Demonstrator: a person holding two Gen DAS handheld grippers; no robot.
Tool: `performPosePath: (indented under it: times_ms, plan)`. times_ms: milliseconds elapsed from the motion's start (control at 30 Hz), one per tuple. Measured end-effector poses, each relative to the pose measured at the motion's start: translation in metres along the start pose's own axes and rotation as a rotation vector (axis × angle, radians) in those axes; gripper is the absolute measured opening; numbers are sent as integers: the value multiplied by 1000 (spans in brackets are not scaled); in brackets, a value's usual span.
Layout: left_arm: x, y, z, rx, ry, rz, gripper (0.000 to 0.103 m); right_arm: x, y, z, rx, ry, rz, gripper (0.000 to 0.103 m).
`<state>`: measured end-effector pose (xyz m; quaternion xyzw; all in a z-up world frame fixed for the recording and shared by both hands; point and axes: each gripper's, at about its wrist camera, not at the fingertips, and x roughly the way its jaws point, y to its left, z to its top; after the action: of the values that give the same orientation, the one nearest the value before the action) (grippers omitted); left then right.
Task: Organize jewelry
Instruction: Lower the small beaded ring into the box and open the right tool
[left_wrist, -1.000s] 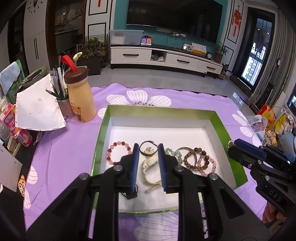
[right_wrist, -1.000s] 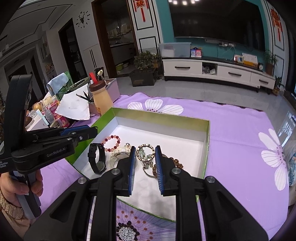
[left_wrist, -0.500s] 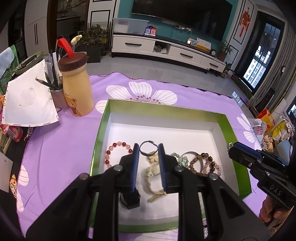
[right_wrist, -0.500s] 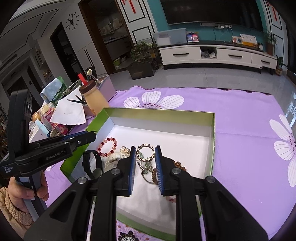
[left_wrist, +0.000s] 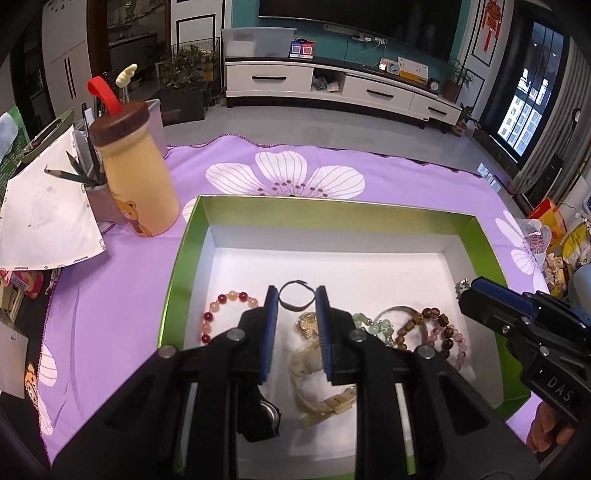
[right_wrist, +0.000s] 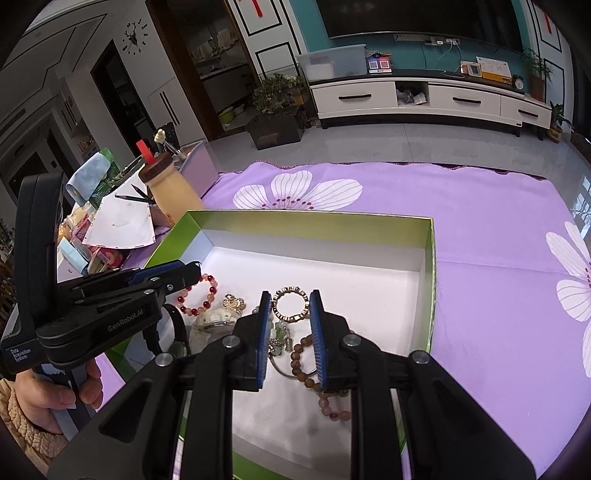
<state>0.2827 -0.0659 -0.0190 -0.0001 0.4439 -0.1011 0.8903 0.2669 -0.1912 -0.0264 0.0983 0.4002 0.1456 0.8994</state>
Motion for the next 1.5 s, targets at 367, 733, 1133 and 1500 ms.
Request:
performPosePath:
  times_ms: [367,733,1133,1500]
  plan:
    - [13,-3,4,13,17,23,20,10,1,5,-20,12,-17,20]
    - [20,-2,4,15,28,34,20,20,4,8,-32,25,-26,20]
    - [26,-2,3,17,41,36,20,32,7,7,-43,46,-38,20]
    - [27,0,2,18,42,31,20,36,10,7,-47,54,-38,20]
